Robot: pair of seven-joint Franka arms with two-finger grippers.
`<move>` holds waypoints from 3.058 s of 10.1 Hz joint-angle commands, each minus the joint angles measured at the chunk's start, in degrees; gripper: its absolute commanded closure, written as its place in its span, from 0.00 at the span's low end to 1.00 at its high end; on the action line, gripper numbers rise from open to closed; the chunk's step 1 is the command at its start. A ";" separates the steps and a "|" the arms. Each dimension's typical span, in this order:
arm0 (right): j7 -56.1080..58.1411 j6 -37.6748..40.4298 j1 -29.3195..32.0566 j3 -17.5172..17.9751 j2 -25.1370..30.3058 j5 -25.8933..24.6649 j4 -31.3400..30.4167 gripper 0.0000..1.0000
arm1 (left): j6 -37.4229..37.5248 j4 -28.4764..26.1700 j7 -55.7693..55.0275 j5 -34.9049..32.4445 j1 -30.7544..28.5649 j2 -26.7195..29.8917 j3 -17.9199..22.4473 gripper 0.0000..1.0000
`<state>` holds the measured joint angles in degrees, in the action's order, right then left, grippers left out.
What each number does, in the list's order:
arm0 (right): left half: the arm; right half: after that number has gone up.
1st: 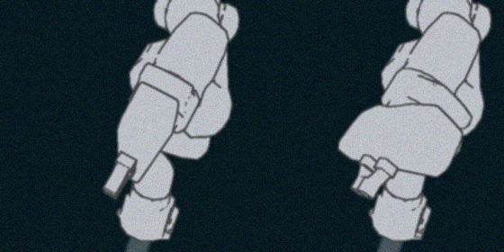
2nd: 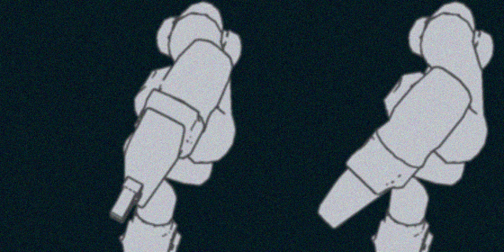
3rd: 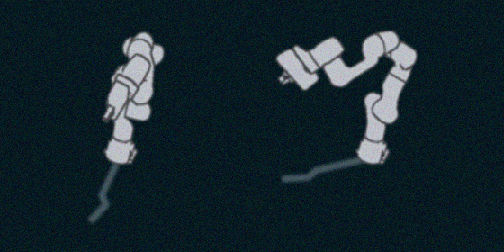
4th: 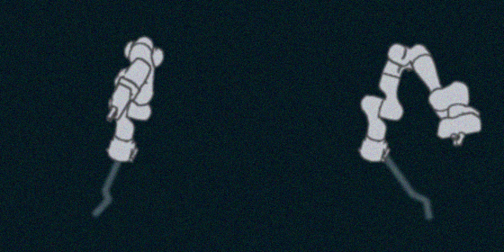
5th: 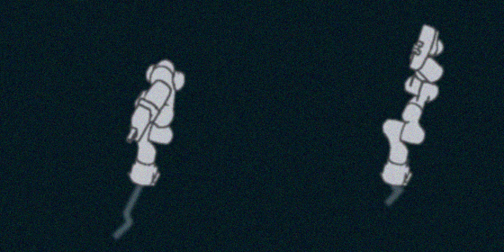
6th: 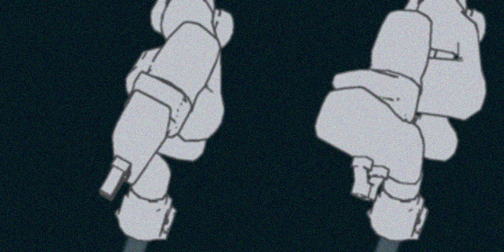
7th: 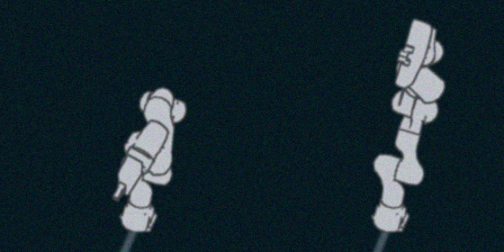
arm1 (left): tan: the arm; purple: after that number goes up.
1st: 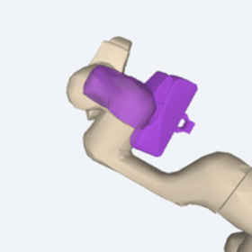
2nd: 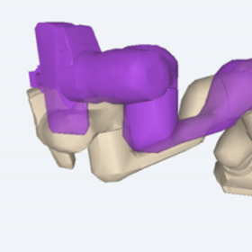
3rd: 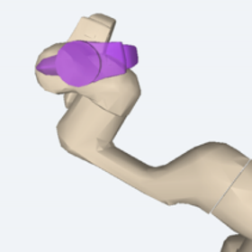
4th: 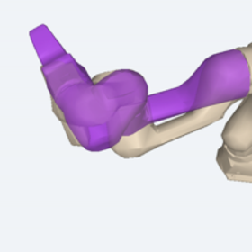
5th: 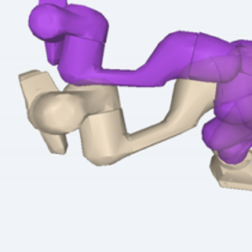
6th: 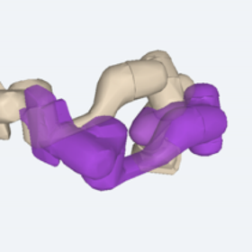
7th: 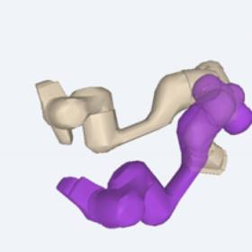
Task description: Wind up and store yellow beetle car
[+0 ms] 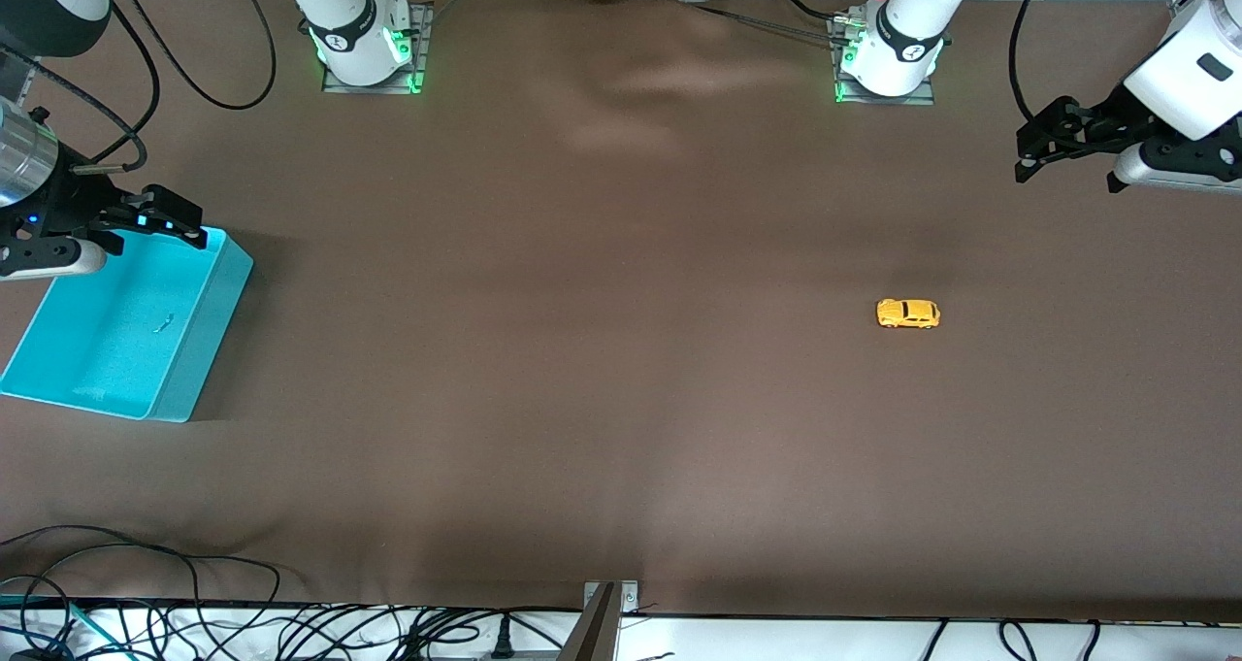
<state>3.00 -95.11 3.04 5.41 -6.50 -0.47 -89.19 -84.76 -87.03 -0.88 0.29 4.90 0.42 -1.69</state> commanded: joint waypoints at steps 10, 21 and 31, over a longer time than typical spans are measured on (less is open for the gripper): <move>-0.19 1.33 -0.05 0.39 0.08 0.47 0.77 0.00 | 0.73 0.46 1.15 -0.38 -0.68 -0.68 -0.25 0.00; -3.53 1.24 -0.84 1.27 -0.45 0.55 0.77 0.00 | 0.38 0.63 1.06 -1.08 -0.68 -2.97 -0.33 0.00; -3.27 1.24 -0.76 1.27 -0.45 0.47 0.60 0.00 | 0.29 0.54 1.68 -1.34 -0.60 -7.26 0.02 0.00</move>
<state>0.28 -94.92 2.16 6.56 -6.83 -0.37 -89.18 -84.62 -87.64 -0.71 0.26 4.59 -3.85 -1.63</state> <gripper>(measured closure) 0.000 0.000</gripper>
